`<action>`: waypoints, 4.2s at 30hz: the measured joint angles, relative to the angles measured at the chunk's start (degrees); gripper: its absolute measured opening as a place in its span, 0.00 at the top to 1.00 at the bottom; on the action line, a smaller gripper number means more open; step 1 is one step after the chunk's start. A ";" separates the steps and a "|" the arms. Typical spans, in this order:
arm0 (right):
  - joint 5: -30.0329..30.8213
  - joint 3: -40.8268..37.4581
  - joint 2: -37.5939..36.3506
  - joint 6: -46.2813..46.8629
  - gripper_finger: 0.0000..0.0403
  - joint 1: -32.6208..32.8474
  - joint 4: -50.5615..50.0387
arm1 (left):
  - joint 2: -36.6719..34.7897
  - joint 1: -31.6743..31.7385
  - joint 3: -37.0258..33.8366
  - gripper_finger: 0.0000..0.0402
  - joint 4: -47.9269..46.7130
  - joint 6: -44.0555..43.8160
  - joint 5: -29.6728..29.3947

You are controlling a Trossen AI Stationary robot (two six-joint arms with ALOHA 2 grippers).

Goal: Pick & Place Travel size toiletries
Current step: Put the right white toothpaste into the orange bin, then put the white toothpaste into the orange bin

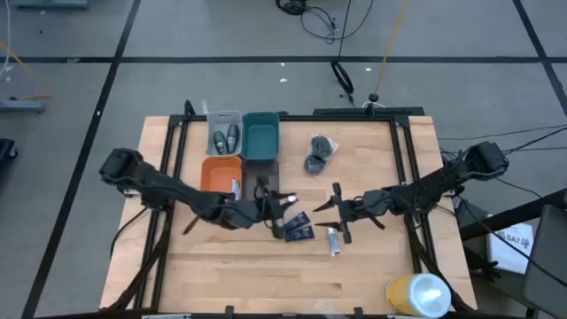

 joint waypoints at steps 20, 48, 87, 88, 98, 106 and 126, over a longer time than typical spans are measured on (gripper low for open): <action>0.20 0.00 -0.41 0.02 0.50 0.01 0.38 | -12.29 -4.42 -10.58 0.89 -77.58 -88.09 -13.54; 0.24 0.02 -0.41 0.02 0.51 -0.12 0.76 | -12.27 -0.08 -13.91 0.67 -73.66 -85.54 -7.22; 4.28 3.02 -0.49 -4.64 0.51 6.11 -1.24 | -46.63 -20.94 -48.78 0.85 25.74 -4.00 16.26; 5.80 4.81 -0.63 -4.39 0.51 7.35 -4.54 | -50.14 -21.03 -52.51 0.85 28.69 -3.76 14.10; 17.93 32.37 6.33 23.75 0.51 18.15 -64.42 | -67.23 -21.24 -59.82 0.84 23.49 -5.48 7.36; 3.81 41.90 21.94 47.74 0.51 17.38 -84.42 | -67.00 -21.21 -59.80 0.84 23.31 -1.94 9.55; 1.09 42.11 27.44 60.65 0.51 11.25 -85.39 | -66.89 -21.20 -59.78 0.84 23.23 2.68 -8.97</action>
